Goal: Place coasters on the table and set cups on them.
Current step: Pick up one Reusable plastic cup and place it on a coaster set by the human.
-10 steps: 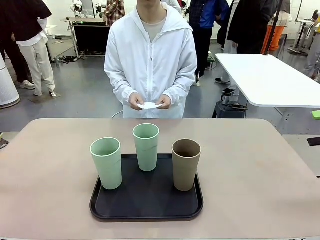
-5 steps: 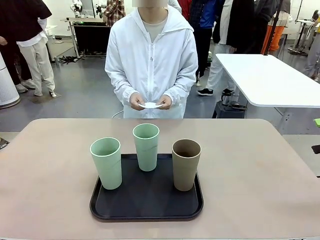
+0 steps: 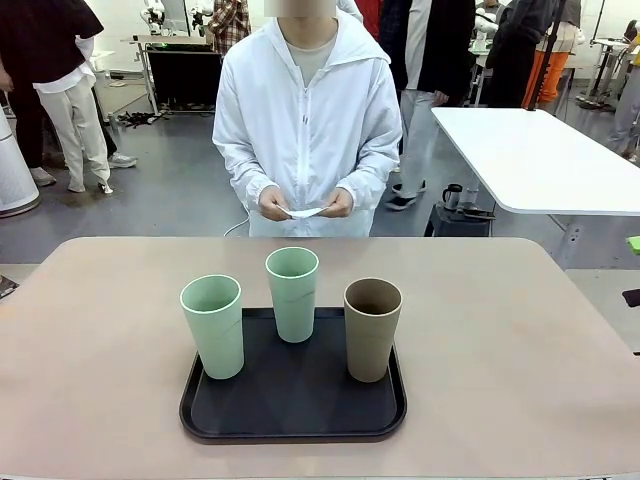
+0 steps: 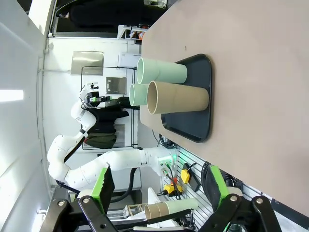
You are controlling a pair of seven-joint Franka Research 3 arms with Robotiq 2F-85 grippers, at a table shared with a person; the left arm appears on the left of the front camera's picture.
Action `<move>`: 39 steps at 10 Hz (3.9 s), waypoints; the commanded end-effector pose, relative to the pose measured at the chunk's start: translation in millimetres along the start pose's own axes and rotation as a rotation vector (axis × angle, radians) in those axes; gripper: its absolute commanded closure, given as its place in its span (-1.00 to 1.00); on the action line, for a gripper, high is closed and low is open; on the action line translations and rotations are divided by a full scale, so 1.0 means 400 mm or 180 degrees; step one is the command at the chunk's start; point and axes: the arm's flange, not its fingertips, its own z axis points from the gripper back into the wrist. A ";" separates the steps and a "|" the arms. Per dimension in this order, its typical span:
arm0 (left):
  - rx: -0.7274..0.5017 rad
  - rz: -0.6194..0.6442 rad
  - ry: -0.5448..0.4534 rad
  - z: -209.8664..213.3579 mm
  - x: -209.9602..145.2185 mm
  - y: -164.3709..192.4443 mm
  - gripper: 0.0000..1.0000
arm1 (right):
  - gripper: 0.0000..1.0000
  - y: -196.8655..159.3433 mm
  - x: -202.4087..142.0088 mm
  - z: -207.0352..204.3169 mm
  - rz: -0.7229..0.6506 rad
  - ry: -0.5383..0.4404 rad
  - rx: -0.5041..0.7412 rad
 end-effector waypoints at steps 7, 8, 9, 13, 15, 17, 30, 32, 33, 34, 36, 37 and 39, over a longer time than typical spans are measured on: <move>-0.0034 -0.0021 -0.0015 -0.002 0.002 -0.005 -1.00 | -1.00 0.001 0.005 0.000 0.0010 -0.0036 0.0037; -0.0034 -0.0021 -0.0015 -0.002 0.002 -0.005 -1.00 | -1.00 0.001 0.005 0.000 0.0010 -0.0036 0.0037; -0.0034 -0.0021 -0.0015 -0.002 0.002 -0.005 -1.00 | -1.00 0.001 0.005 0.000 0.0010 -0.0036 0.0037; -0.0034 -0.0021 -0.0015 -0.002 0.002 -0.005 -1.00 | -1.00 0.001 0.005 0.000 0.0010 -0.0036 0.0037; -0.0034 -0.0021 -0.0015 -0.002 0.002 -0.005 -1.00 | -1.00 0.001 0.005 0.000 0.0010 -0.0036 0.0037; -0.0034 -0.0021 -0.0015 -0.002 0.002 -0.005 -1.00 | -1.00 0.001 0.005 0.000 0.0010 -0.0036 0.0037; -0.0034 -0.0021 -0.0015 -0.002 0.002 -0.005 -1.00 | -1.00 0.185 0.183 -0.301 0.3185 0.0636 -0.1913; -0.0034 -0.0021 -0.0015 -0.002 0.002 -0.005 -1.00 | -1.00 0.169 0.179 -0.432 0.3522 0.0943 -0.2023; -0.0034 -0.0021 -0.0015 -0.002 0.002 -0.005 -1.00 | -1.00 0.160 0.163 -0.477 0.3607 0.1095 -0.2003; -0.0034 -0.0021 -0.0015 -0.002 0.002 -0.005 -1.00 | -1.00 0.153 0.149 -0.503 0.3652 0.1193 -0.1916; -0.0034 -0.0021 -0.0015 -0.002 0.002 -0.005 -1.00 | -1.00 0.186 0.157 -0.493 0.3577 0.1136 -0.1955; -0.0034 -0.0021 -0.0015 -0.002 0.002 -0.005 -1.00 | -1.00 0.186 0.157 -0.493 0.3577 0.1136 -0.1955; -0.0034 -0.0021 -0.0015 -0.002 0.002 -0.005 -1.00 | -1.00 0.186 0.157 -0.493 0.3577 0.1136 -0.1955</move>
